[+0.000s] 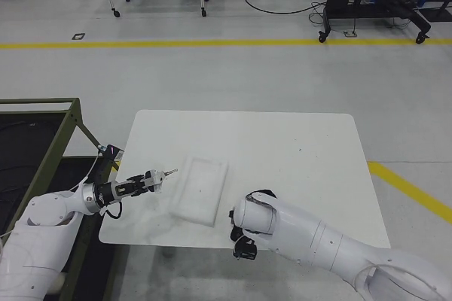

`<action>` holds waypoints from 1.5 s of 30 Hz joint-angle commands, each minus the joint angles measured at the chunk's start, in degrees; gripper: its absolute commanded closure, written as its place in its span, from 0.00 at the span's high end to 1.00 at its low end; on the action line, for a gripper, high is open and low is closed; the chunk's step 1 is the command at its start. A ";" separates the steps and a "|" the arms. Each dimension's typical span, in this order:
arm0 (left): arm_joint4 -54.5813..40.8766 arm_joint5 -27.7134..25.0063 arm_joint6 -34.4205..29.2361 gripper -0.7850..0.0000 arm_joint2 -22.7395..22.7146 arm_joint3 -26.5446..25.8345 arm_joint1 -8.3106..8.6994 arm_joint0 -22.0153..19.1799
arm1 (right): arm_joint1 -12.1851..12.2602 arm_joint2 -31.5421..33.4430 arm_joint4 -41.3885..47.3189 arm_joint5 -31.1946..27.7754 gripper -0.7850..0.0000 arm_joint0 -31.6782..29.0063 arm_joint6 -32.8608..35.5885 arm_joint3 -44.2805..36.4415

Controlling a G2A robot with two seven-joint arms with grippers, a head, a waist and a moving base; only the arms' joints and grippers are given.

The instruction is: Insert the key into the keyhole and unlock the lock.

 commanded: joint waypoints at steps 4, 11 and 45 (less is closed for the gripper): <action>0.00 0.00 0.00 0.00 0.00 0.00 0.00 0.00 | -0.78 0.00 0.03 0.00 0.00 0.27 0.50 1.62; 0.00 0.00 0.00 0.00 0.00 0.00 0.00 0.00 | 0.36 1.81 2.23 0.00 0.00 -0.18 5.37 -0.91; 0.00 0.00 0.00 0.00 0.00 0.00 0.00 0.00 | 12.77 23.14 8.64 0.00 0.00 -21.79 37.09 -33.70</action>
